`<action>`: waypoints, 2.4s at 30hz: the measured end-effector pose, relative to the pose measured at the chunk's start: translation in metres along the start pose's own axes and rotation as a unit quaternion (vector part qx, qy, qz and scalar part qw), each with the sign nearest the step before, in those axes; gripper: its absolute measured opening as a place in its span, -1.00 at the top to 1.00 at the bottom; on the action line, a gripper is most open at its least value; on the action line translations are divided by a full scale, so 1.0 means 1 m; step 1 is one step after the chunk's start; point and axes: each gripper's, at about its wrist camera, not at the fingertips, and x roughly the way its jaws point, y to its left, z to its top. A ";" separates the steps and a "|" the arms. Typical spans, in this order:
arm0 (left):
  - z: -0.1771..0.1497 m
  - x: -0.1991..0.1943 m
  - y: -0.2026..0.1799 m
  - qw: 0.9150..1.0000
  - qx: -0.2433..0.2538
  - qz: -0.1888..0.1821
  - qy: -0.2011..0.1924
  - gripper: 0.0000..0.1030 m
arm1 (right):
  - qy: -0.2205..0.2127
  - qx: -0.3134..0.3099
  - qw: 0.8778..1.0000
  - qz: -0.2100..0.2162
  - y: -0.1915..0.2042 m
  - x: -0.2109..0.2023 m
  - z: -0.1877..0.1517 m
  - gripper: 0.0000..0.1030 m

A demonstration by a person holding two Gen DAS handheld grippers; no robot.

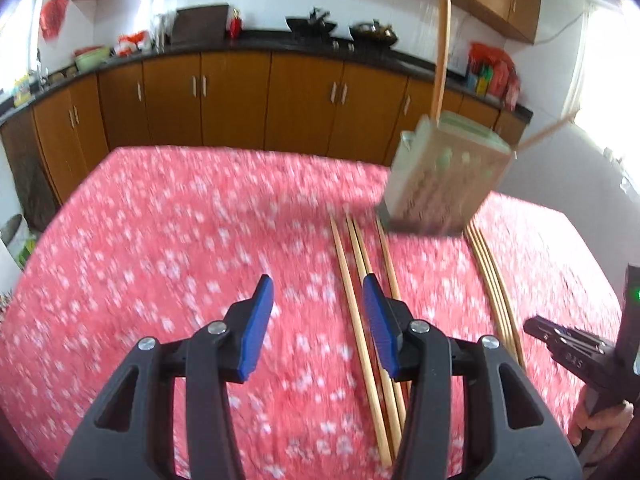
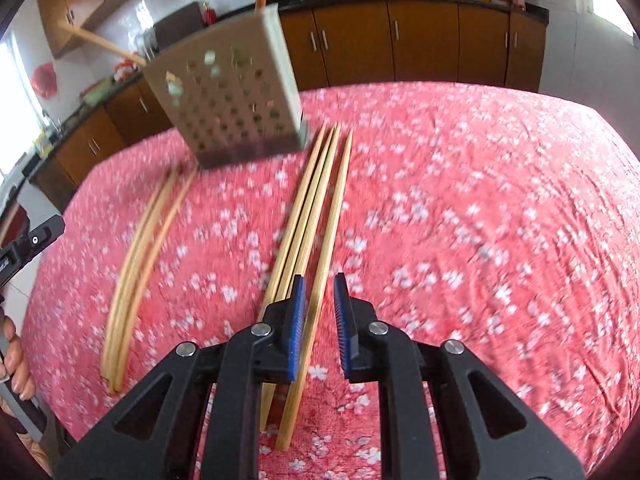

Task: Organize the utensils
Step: 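Close the right tool on a chopstick while the left tool grasps another, then lift both chopsticks upright and carry them over the beige holder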

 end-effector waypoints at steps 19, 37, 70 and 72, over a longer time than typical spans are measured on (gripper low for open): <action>-0.042 0.047 -0.037 0.995 0.040 -0.009 0.091 0.62 | -0.008 0.016 0.999 -0.039 -0.030 0.008 -0.002 0.85; -0.017 0.066 0.024 0.994 0.005 0.076 0.073 0.84 | -0.021 0.015 0.997 -0.069 -0.041 0.020 0.013 0.85; -0.014 0.064 0.054 0.996 -0.038 0.058 0.058 0.81 | -0.030 0.030 0.997 -0.069 -0.055 0.024 0.023 0.84; -0.014 0.063 0.054 0.996 -0.039 0.058 0.058 0.81 | -0.030 0.031 0.997 -0.068 -0.055 0.024 0.023 0.84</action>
